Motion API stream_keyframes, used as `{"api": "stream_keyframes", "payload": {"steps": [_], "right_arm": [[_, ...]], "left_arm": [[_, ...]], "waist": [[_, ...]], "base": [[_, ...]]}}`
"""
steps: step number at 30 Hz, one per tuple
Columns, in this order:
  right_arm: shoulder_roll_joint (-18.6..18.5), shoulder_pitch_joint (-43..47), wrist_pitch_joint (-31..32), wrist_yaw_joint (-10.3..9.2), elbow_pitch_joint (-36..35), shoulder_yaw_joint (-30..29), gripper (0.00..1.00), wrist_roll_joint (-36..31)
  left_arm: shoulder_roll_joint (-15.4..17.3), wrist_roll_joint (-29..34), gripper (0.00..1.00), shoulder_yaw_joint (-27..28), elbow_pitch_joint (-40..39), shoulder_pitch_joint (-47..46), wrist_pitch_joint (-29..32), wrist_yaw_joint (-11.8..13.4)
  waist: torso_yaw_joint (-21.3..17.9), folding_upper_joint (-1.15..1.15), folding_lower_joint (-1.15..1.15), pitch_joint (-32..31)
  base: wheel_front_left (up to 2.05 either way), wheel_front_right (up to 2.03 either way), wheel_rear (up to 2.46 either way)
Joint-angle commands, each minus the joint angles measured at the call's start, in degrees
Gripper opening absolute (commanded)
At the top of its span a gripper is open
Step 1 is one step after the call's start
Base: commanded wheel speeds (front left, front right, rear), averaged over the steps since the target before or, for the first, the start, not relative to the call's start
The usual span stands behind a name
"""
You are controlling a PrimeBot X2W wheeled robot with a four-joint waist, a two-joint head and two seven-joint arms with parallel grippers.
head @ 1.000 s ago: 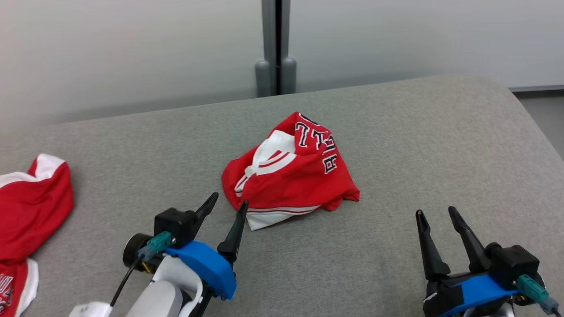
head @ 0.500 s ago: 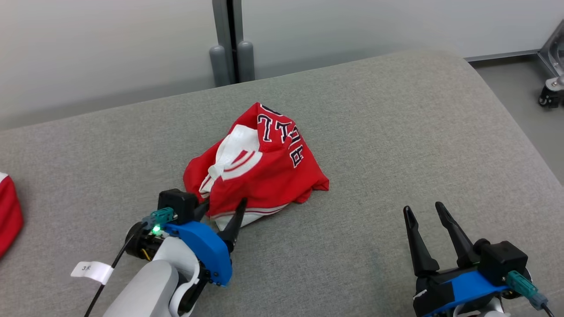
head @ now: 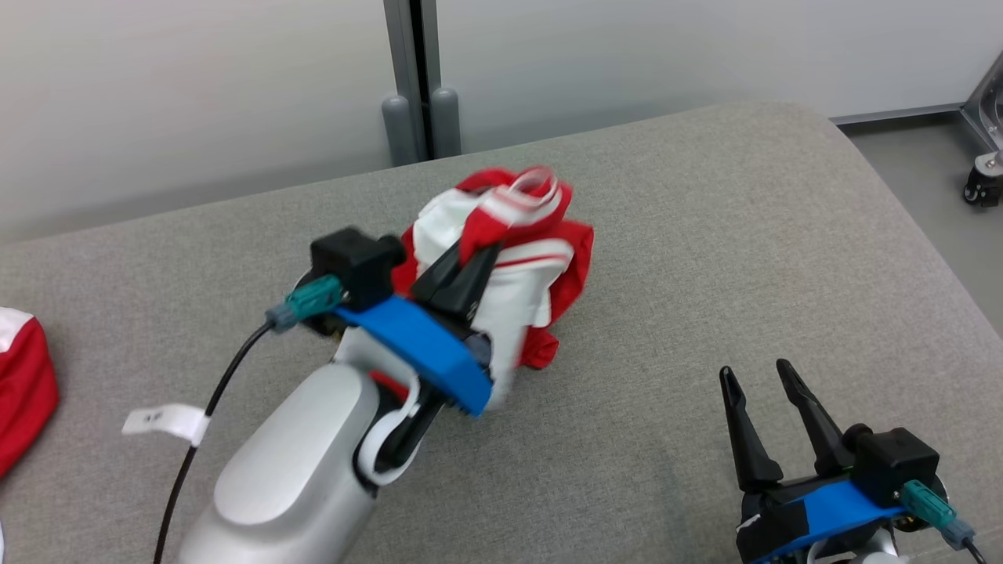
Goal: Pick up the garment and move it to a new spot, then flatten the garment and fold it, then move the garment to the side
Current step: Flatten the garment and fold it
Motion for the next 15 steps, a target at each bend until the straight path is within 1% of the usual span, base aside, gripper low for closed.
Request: {"api": "stream_keyframes", "payload": {"steps": [1, 5, 9, 12, 15], "right_arm": [[-0.21, 0.01, 0.13, 0.03, -0.15, 0.07, 1.00, -0.18], [-0.21, 0.77, 0.32, 0.03, -0.21, -0.03, 1.00, -0.04], [-0.20, 1.52, 0.29, 0.03, -0.39, -0.76, 1.00, 0.03], [-0.19, 1.97, 0.41, 0.03, -0.67, -1.28, 1.00, 0.14], [-0.20, 1.91, 0.39, 0.03, -0.90, -1.30, 1.00, 0.58]], "left_arm": [[-0.89, -0.21, 0.00, -0.42, -1.77, -2.58, 0.24, -0.04], [-2.54, -0.34, 0.00, -1.44, -5.97, -5.01, 1.73, 0.16], [-4.25, -4.29, 0.00, -1.48, -10.88, -2.31, 3.63, 0.56], [-2.67, -5.46, 0.00, -1.63, -13.49, 0.74, 5.49, 2.23], [1.12, -5.19, 0.00, -0.58, -13.94, 5.09, 6.91, 5.69]], "waist": [[0.19, 0.00, 0.00, -0.77], [0.50, 0.00, 0.00, -1.84], [1.54, 0.00, 0.00, -2.23], [3.04, 0.00, 0.00, -2.09], [4.75, 0.00, 0.00, -1.51]], "base": [[0.00, 0.00, 0.00], [0.00, 0.00, 0.00], [0.00, 0.00, 0.00], [0.00, 0.00, 0.00], [0.00, 0.00, 0.00]]}}
